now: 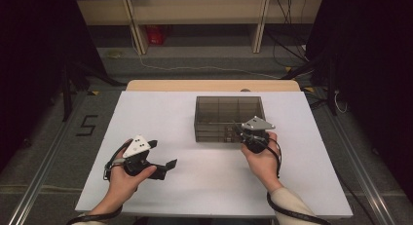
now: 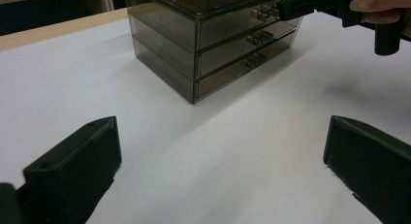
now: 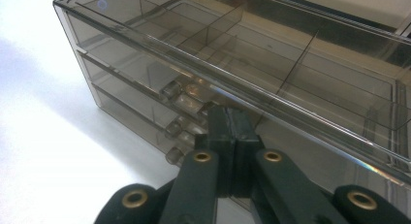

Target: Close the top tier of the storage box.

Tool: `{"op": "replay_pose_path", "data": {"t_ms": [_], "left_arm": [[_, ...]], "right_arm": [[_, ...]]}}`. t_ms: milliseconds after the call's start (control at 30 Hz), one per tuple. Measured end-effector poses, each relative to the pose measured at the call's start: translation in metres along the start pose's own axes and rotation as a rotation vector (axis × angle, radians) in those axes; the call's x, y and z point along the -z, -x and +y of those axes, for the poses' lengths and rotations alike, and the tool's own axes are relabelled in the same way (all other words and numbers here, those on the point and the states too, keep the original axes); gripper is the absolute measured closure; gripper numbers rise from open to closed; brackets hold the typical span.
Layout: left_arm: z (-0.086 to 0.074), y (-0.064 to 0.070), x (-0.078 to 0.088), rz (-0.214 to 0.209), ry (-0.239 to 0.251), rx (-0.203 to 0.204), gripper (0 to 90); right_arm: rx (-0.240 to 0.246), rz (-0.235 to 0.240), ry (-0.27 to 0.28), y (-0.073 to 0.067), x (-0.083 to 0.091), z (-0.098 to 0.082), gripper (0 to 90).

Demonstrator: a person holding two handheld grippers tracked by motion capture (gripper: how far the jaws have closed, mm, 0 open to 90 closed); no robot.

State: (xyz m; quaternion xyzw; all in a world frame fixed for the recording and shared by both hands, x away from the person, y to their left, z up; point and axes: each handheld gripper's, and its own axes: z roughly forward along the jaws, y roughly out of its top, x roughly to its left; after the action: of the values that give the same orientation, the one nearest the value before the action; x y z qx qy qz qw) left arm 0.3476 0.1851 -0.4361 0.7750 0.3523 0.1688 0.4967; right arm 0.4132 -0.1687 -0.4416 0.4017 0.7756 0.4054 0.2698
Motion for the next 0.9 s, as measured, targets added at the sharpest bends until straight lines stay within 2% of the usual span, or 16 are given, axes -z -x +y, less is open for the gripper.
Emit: {"op": "replay_pose_path", "data": {"t_ms": [167, 300, 467, 733, 900], "left_arm": [[0.000, 0.000, 0.000, 0.000, 0.001, 0.003, 0.0], [-0.001, 0.000, 0.001, -0.003, -0.003, 0.003, 0.0], [-0.001, 0.000, 0.001, -0.003, -0.004, 0.002, 0.0], [-0.002, 0.000, 0.001, -0.003, -0.008, 0.006, 0.0], [-0.002, -0.001, 0.001, -0.001, -0.005, 0.006, 0.0]], "right_arm": [[-0.007, 0.006, -0.003, 0.001, 0.002, -0.001, 84.2], [0.000, 0.000, -0.009, 0.000, 0.006, -0.002, 70.1], [0.016, 0.006, -0.014, -0.002, 0.013, -0.006, 60.6], [0.003, 0.016, 0.014, 0.003, 0.025, -0.008, 50.4], [0.006, 0.030, 0.024, 0.003, 0.029, -0.010, 47.3]]}}
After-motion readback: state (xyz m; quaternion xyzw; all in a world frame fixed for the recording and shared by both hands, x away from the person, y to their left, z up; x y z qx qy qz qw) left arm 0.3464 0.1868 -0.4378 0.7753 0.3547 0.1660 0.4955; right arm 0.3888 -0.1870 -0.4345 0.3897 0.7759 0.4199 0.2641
